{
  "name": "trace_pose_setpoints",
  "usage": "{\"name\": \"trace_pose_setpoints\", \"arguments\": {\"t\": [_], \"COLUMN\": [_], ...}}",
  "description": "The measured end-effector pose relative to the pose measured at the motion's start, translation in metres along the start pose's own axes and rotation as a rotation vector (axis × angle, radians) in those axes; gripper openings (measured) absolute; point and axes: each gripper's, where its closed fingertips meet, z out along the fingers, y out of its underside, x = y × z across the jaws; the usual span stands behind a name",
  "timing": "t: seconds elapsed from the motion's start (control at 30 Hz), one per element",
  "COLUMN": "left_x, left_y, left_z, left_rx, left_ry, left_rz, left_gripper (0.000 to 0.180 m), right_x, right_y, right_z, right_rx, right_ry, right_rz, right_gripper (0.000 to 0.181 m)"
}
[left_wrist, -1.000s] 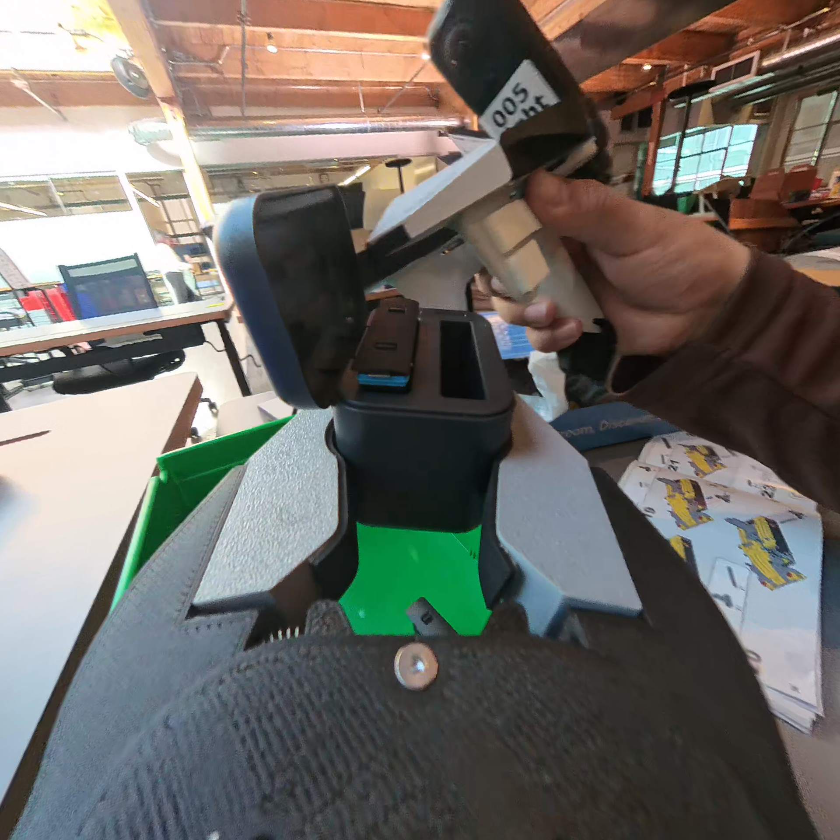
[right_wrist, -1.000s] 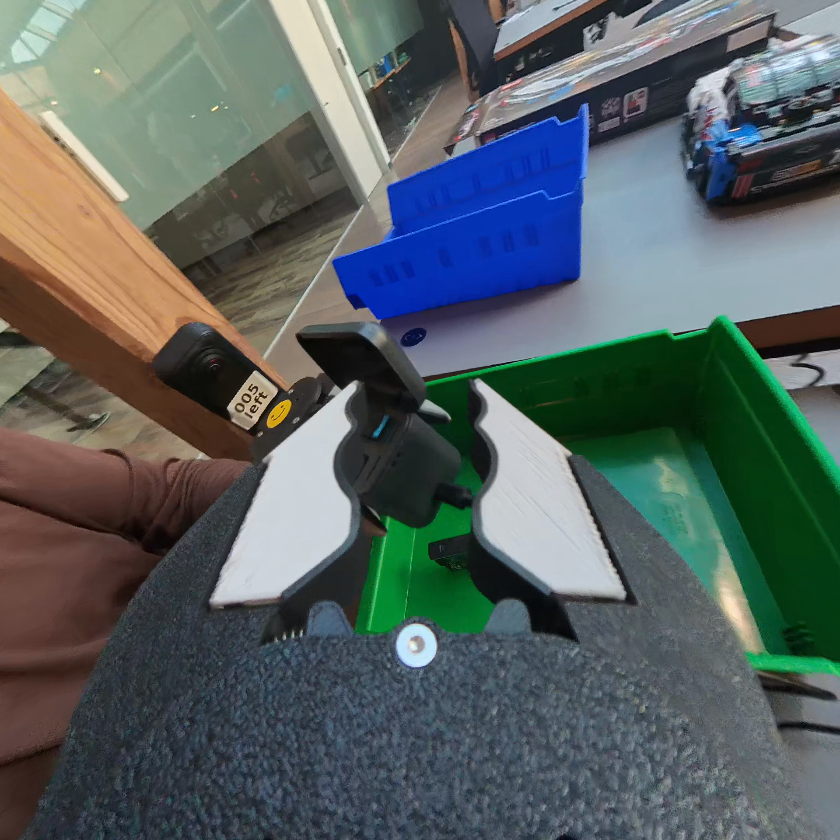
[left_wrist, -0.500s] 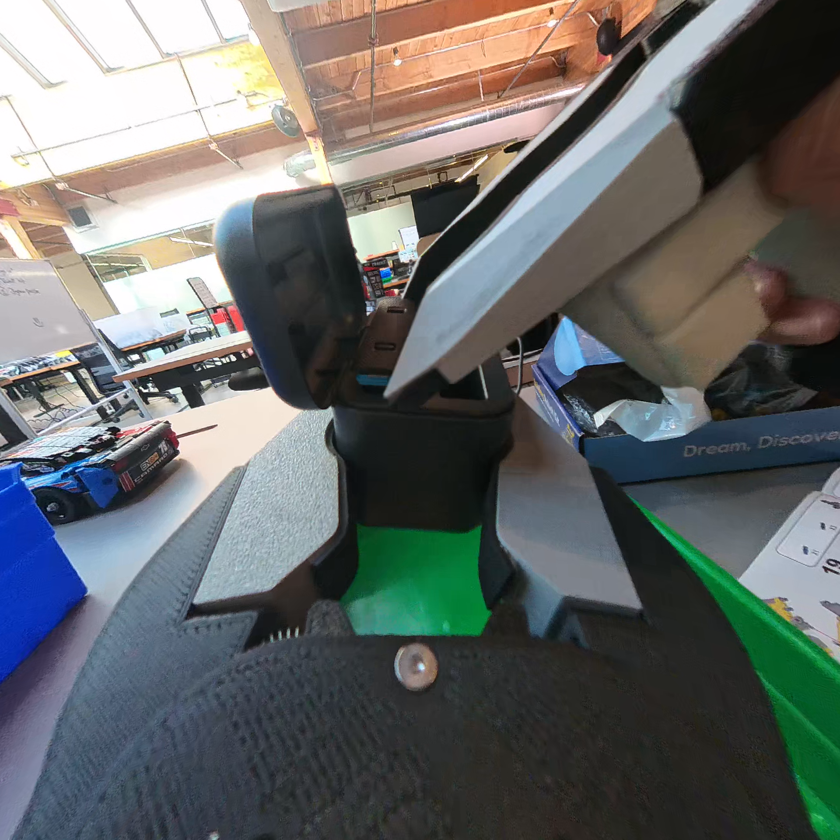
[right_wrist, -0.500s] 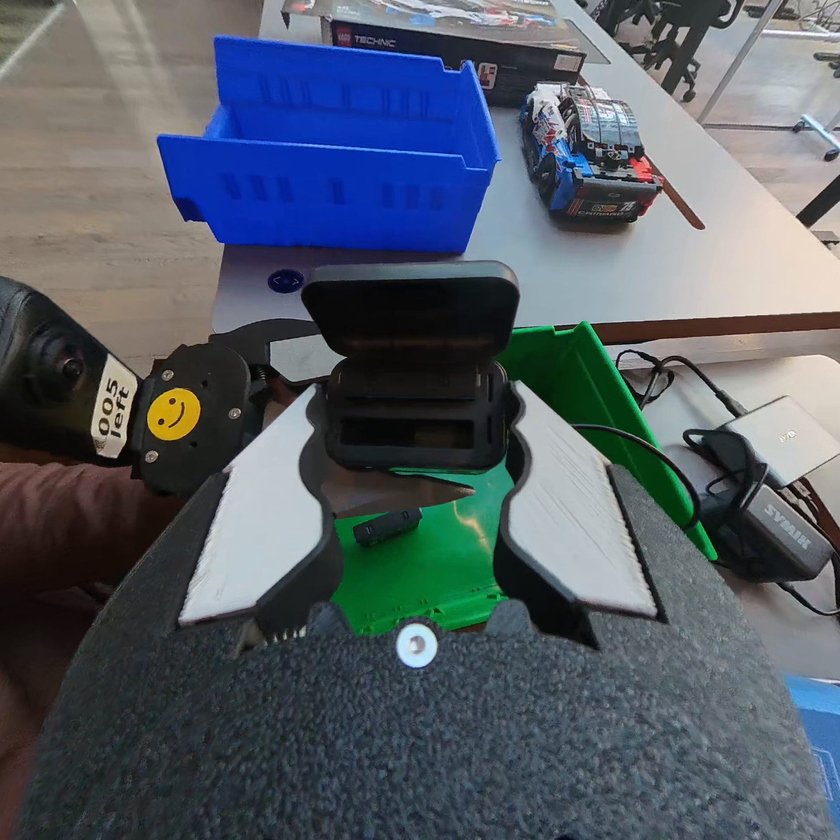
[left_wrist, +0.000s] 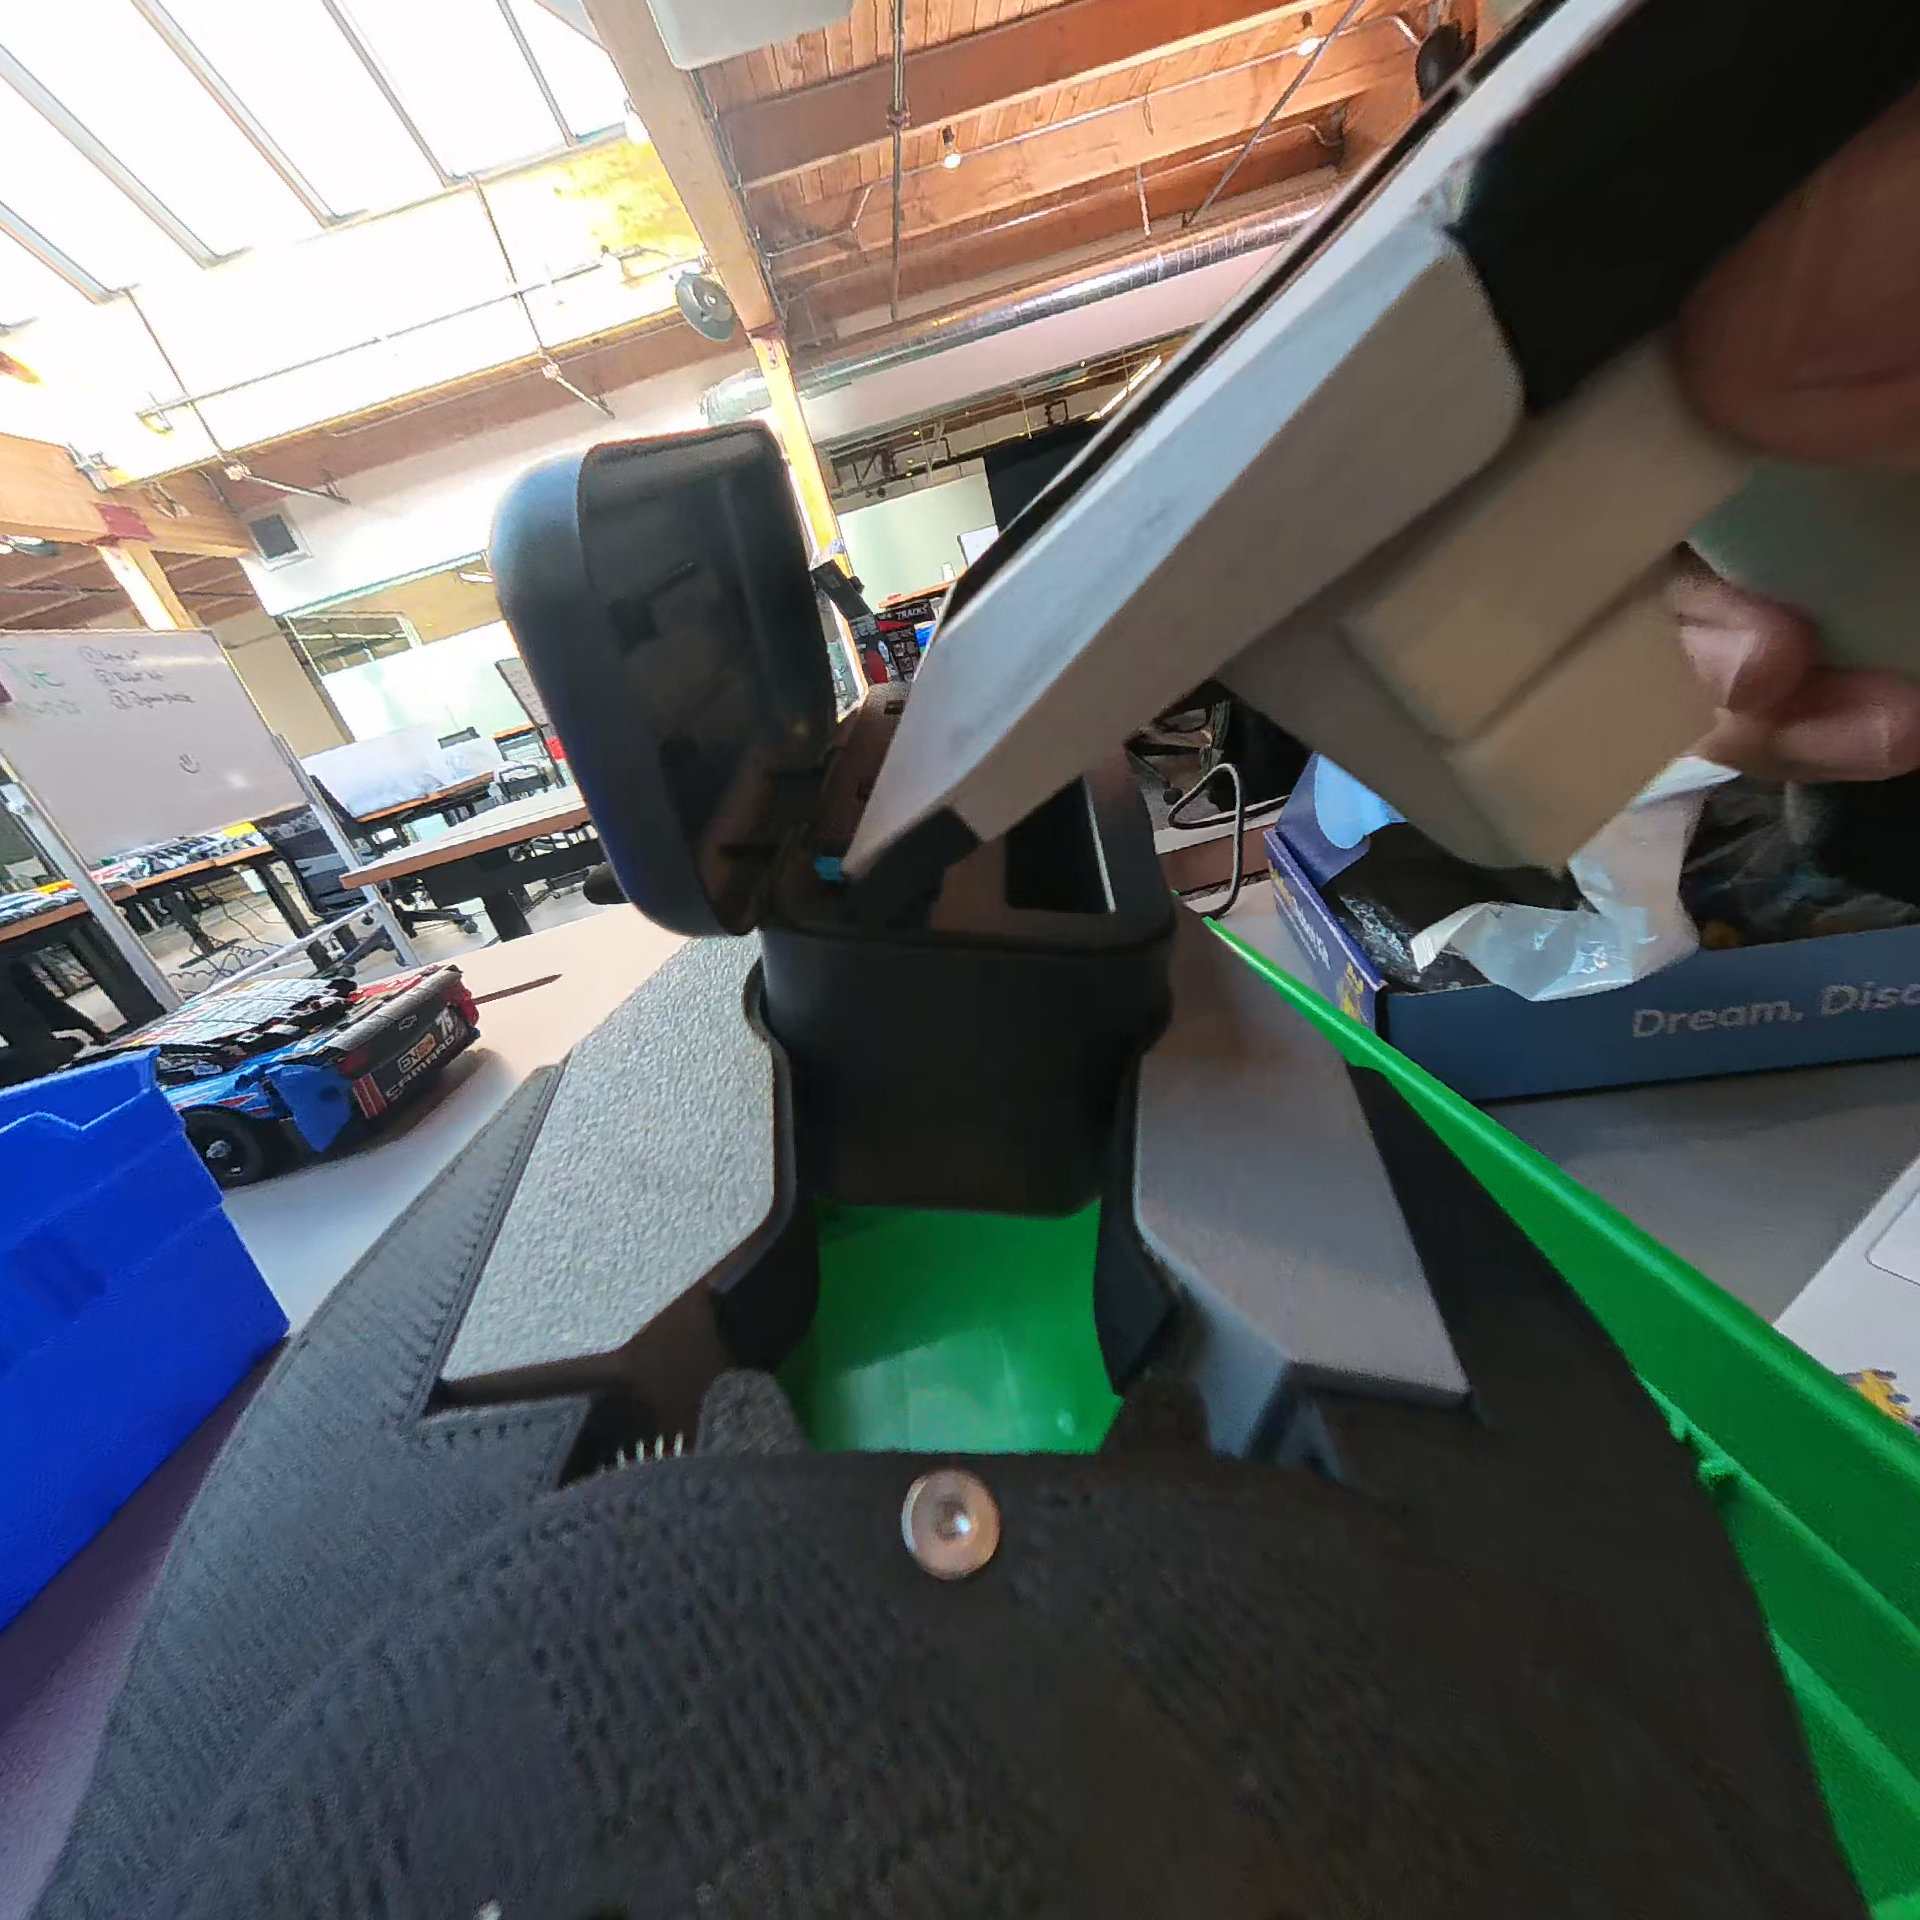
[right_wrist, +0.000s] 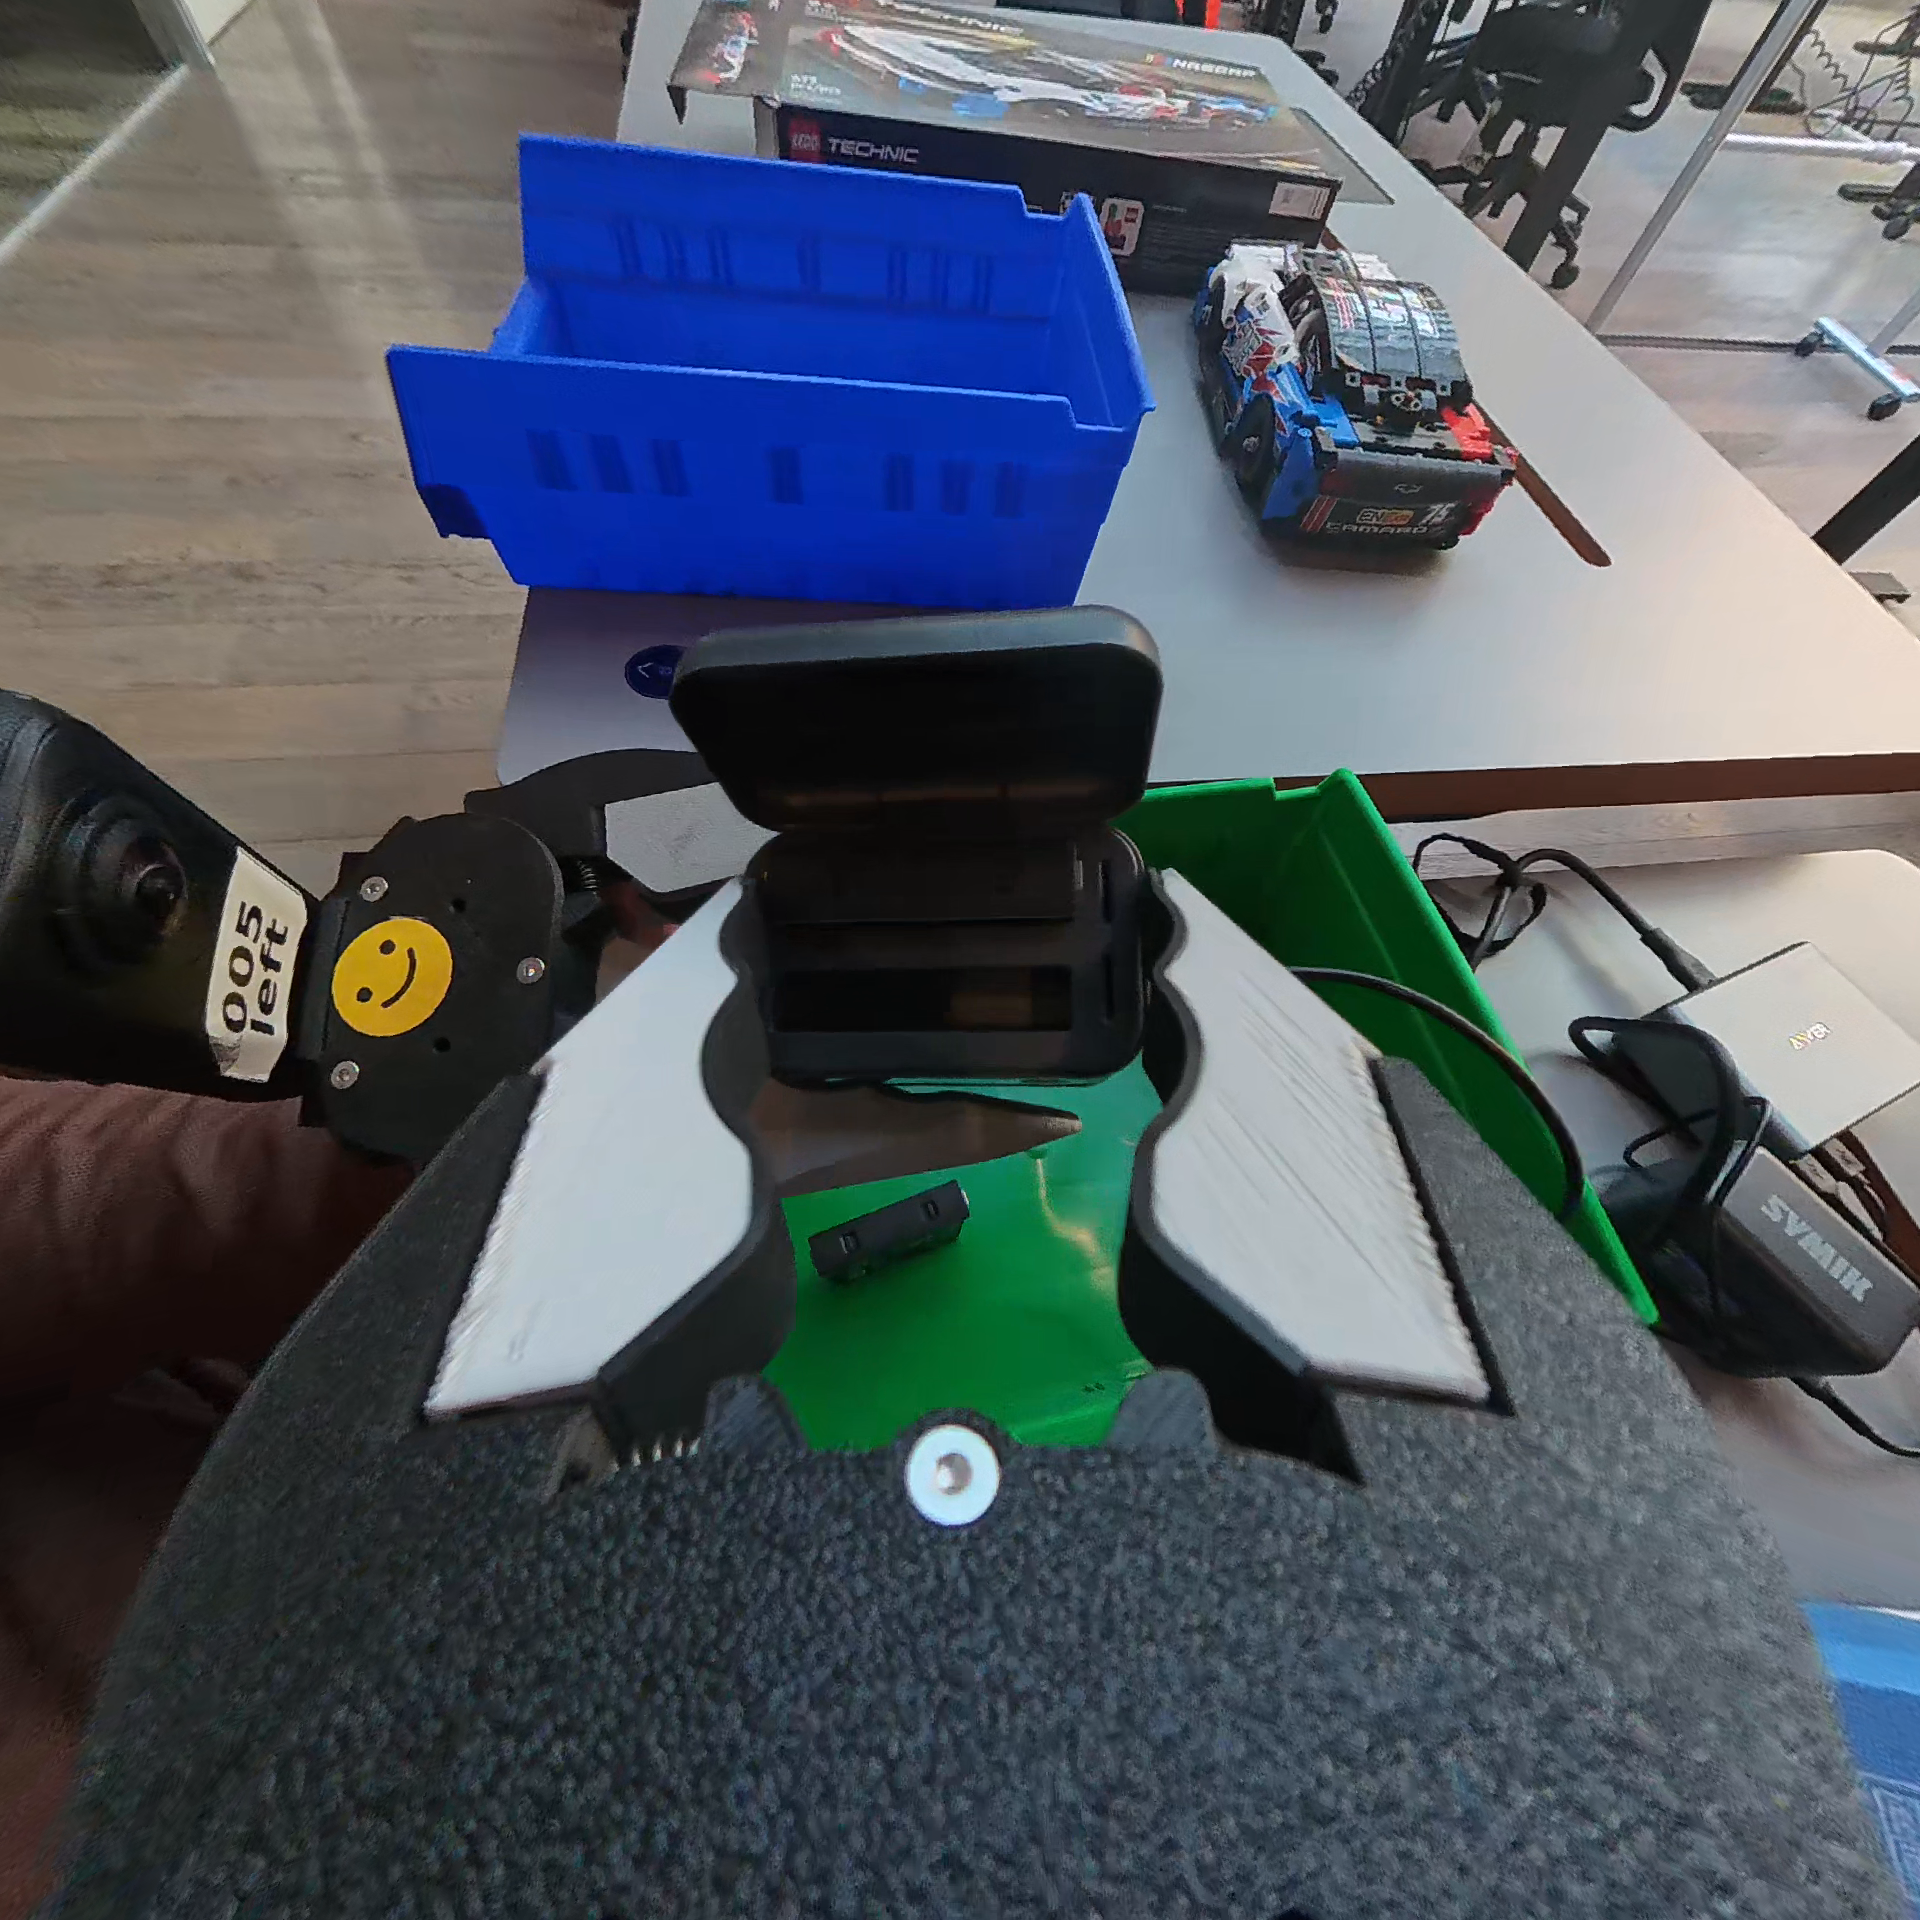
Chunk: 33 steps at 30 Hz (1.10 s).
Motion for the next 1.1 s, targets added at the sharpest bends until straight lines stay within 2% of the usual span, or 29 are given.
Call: {"name": "trace_pose_setpoints", "arguments": {"t": [0.13,0.23,0.67,1.1], "left_x": [-0.0004,-0.0012,-0.0042,-0.0068], "left_y": [-0.0002,-0.0012,-0.0015,-0.0076], "left_z": [0.0012,0.0015,0.0015,-0.0026], "left_rx": [-0.002,0.004,-0.009,0.025], "left_ry": [-0.006,-0.01,-0.059,-0.083], "left_rz": [0.008,0.002,0.088,0.114], "left_gripper": [0.063,0.063,0.063,0.063], "right_x": [0.0017,-0.0043,-0.0037,-0.0068], "right_y": [-0.0031,-0.0053,-0.0044,-0.0075], "right_z": [-0.0038,-0.0039,-0.0024,-0.0045], "right_rx": [0.002,0.001,0.017,-0.02], "right_ry": [0.088,0.105,0.031,0.006], "right_rz": [-0.094,-0.15,-0.009,-0.1], "right_gripper": [0.068,0.056,0.061,0.057]}}
